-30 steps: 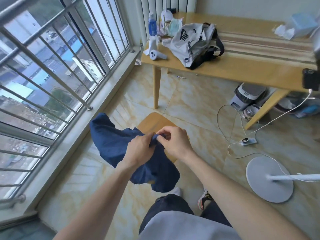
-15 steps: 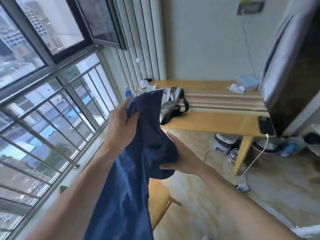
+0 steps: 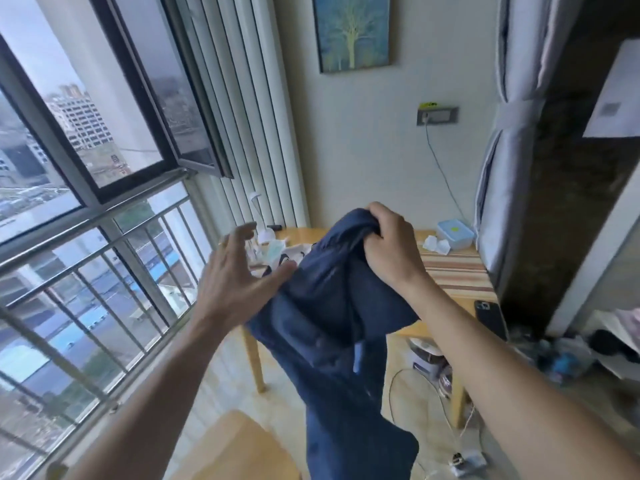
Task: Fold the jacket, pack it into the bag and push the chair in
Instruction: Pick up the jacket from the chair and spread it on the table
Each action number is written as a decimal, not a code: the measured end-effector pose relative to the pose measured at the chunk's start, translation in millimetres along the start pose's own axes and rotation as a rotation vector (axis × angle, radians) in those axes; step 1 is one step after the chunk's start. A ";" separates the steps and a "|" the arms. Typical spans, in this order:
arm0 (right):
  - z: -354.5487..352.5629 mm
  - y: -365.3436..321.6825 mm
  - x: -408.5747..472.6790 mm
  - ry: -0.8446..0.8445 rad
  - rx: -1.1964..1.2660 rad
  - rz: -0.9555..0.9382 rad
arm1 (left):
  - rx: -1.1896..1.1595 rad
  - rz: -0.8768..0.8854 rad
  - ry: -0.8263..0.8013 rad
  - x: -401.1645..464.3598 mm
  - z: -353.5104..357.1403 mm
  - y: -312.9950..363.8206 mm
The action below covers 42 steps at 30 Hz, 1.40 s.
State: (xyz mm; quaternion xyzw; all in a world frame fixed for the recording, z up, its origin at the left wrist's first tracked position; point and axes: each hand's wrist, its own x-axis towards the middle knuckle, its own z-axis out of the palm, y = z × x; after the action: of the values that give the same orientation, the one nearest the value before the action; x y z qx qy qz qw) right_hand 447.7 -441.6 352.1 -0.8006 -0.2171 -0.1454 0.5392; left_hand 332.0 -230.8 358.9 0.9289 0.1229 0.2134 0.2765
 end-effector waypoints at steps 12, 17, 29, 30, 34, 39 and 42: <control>-89.0 -18.5 -5.5 -0.275 -0.074 -0.288 | -0.894 -0.117 -0.174 46.4 80.6 104.4; -114.3 65.9 -7.2 -0.245 -0.309 0.180 | -1.173 -0.166 -0.262 80.3 60.6 132.0; -139.4 71.2 59.4 0.265 0.118 0.262 | -0.895 -0.152 -0.099 136.3 23.7 92.3; -142.0 64.4 66.8 0.290 0.111 0.246 | -0.808 -0.172 -0.094 140.2 23.5 82.8; -154.3 32.5 88.1 0.363 -0.023 0.171 | -0.684 -0.239 -0.100 154.6 22.2 60.2; -89.8 2.4 74.3 -0.244 -0.224 0.152 | -0.988 -0.357 -0.298 164.3 26.0 71.8; -40.9 12.3 72.0 -0.259 -0.174 0.224 | -0.894 -0.321 -0.321 172.5 34.0 73.8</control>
State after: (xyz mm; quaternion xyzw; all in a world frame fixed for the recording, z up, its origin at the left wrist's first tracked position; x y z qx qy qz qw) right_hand 516.2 -469.8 391.2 -0.8754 -0.1810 0.0013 0.4483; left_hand 507.5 -247.1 431.6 0.7102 0.1165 0.0543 0.6922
